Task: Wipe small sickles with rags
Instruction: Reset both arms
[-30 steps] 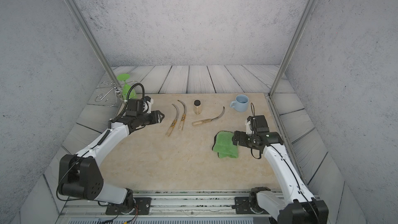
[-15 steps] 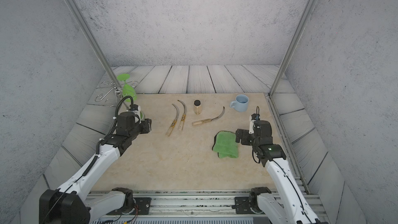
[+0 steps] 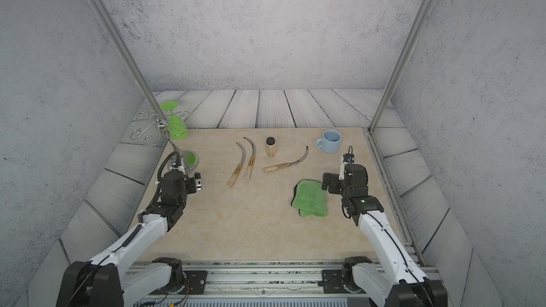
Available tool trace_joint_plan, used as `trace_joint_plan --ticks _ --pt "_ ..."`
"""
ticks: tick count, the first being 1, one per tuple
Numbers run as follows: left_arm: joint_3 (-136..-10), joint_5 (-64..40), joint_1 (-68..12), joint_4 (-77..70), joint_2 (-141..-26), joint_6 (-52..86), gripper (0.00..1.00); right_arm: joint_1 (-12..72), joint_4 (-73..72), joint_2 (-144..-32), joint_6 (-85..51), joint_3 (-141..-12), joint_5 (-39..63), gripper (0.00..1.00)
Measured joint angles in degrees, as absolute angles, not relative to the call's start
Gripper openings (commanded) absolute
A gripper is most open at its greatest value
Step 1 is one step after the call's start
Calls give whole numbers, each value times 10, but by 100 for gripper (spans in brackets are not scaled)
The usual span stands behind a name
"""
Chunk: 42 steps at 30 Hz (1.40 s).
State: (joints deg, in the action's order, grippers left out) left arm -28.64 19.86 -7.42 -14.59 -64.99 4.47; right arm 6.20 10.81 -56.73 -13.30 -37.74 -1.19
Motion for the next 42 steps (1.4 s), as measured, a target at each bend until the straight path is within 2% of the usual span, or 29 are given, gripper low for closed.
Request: trace_joint_plan --ticks 7,20,30,38,42 --pt "-284 151 -27 -244 -753 44 100 62 50 -570 -119 -345 -37 99" --pt "-252 44 -18 -410 -873 6 100 62 -3 -589 -114 -335 -47 99" --pt "-250 3 -4 -427 -879 2 100 62 -22 -597 -102 -333 -44 99" --pt "-250 1 -4 -427 -879 2 100 62 -89 -602 -74 -289 -112 99" --pt "-250 1 -4 -427 -879 2 100 62 -152 -644 -63 -261 -138 99"
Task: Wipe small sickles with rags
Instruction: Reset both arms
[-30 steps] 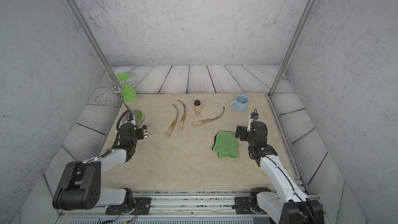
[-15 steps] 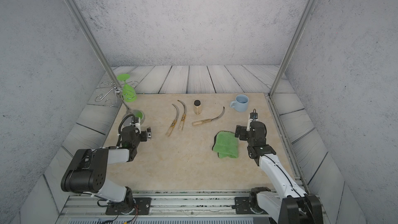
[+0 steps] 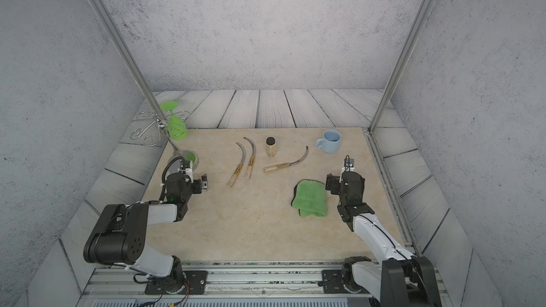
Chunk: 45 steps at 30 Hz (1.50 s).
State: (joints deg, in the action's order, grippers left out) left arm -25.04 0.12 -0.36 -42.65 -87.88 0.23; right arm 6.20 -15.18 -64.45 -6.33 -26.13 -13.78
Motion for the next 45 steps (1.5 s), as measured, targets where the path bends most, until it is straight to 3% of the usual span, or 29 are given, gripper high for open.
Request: trace_joint_plan --ticks 8,25,45 --pt "-250 1 -4 -427 -879 2 100 62 -272 -761 -45 -247 -156 99" --pt "-250 -3 -4 -427 -879 2 100 59 -459 -862 -27 -235 -173 99" --pt "-250 -3 -4 -427 -879 2 100 37 -437 -873 -32 -249 -152 99"
